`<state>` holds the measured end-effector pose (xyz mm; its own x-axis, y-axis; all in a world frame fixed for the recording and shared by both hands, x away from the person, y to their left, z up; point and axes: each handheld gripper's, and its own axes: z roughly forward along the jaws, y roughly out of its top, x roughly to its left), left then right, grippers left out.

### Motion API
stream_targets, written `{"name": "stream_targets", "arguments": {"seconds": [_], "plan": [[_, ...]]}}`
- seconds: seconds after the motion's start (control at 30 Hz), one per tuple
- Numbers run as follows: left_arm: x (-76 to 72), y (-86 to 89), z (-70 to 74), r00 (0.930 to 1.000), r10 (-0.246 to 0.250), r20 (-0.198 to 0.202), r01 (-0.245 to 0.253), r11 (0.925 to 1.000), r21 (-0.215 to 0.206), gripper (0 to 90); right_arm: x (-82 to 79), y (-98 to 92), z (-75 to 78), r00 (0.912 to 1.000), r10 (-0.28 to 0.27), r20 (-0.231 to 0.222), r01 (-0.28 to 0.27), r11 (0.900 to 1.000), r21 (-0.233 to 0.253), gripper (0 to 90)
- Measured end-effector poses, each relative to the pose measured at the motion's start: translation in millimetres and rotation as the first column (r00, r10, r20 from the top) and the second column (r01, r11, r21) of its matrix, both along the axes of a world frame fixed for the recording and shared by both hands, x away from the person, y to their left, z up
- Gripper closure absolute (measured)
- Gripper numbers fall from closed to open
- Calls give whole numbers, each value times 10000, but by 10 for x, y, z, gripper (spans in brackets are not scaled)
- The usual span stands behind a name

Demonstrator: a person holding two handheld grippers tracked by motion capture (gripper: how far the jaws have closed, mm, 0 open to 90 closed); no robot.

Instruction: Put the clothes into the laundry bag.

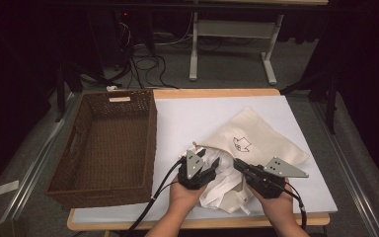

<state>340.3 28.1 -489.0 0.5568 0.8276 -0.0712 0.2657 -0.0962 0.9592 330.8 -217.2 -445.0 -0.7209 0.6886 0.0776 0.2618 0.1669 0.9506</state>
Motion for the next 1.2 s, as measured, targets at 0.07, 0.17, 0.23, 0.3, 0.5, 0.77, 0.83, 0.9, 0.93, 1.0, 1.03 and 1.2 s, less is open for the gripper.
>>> {"name": "stream_targets", "arguments": {"seconds": [0.07, 0.17, 0.23, 0.3, 0.5, 0.77, 0.83, 0.9, 0.93, 1.0, 1.03, 1.2], "plan": [[-60, 87, -44, 9999, 53, -114, -51, 9999, 158, 398, -1, -2, -1, 10000, -59, -10, 59, 10000, 12, 880], [-149, 206, -107, 9994, -37, -345, 47, 9995, 304, 369, -2, -3, 0, 10000, -88, -13, 88, 10000, 7, 879], [-205, 268, -149, 9991, -151, -397, 167, 9990, 420, 350, -1, -4, 0, 10000, -65, 12, 65, 10000, -17, 880], [-221, 299, -188, 9984, -154, -536, 176, 9990, 400, 338, -1, -1, -3, 10000, -58, -30, 58, 10000, -16, 880], [-121, 167, -285, 9822, -1091, -1528, 1156, 9927, 347, 315, 0, 18, -9, 10000, -54, -28, 54, 10000, -53, 880], [36, -62, -321, 9544, -1473, -2598, 1809, 9773, 1103, 777, 2, 14, -14, 10000, -35, -22, 35, 10000, -21, 880], [48, -106, -304, 9524, -1517, -2645, 1931, 9714, 1381, 854, -1, 11, -10, 10000, -43, -69, 43, 10000, -26, 880], [62, -123, -271, 9549, -1501, -2562, 1885, 9731, 1324, 866, -1, 8, -7, 9999, -78, -74, 78, 10000, 4, 880], [65, -128, -261, 9571, -1491, -2484, 1854, 9741, 1298, 869, 1, 4, -6, 9999, -108, -82, 109, 9999, 32, 880], [84, -132, -232, 9629, -1433, -2288, 1728, 9783, 1146, 871, 4, 0, -6, 9999, -107, -74, 108, 9999, 52, 880], [97, -134, -214, 9652, -1355, -2234, 1629, 9806, 1089, 872, 4, 0, -6, 9999, -107, -71, 107, 9999, 49, 880], [203, -231, -124, 9739, -1323, -1845, 1464, 9871, 653, 872, 9, 8, -10, 10000, -38, -51, 38, 10000, -1, 880]]}}
